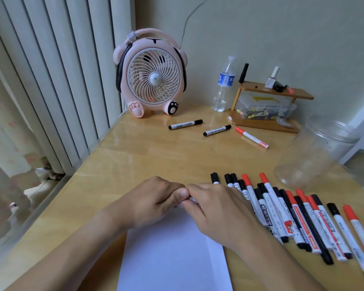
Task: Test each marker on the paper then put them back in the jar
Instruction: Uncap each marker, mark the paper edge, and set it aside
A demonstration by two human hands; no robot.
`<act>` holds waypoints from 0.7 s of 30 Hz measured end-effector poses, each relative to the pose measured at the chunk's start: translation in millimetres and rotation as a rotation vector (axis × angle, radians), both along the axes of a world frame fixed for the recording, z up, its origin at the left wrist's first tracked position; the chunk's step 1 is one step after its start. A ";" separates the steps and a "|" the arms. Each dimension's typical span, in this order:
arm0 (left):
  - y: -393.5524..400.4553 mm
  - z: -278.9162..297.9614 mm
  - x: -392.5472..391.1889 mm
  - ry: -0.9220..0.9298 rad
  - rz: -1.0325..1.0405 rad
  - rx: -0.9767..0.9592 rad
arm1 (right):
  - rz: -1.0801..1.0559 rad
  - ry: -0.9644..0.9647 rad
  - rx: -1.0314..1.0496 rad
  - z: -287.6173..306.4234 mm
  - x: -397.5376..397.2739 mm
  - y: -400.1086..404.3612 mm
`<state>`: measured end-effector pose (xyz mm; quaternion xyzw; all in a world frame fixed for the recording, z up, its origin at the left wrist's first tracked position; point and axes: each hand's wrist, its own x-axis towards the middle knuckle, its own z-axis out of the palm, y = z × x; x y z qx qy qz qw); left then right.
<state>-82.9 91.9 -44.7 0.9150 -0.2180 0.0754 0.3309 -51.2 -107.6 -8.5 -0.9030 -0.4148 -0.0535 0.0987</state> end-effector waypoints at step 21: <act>-0.6 -3.9 -2.2 0.124 0.013 0.129 | -0.281 1.105 1.263 3.5 28.4 -14.2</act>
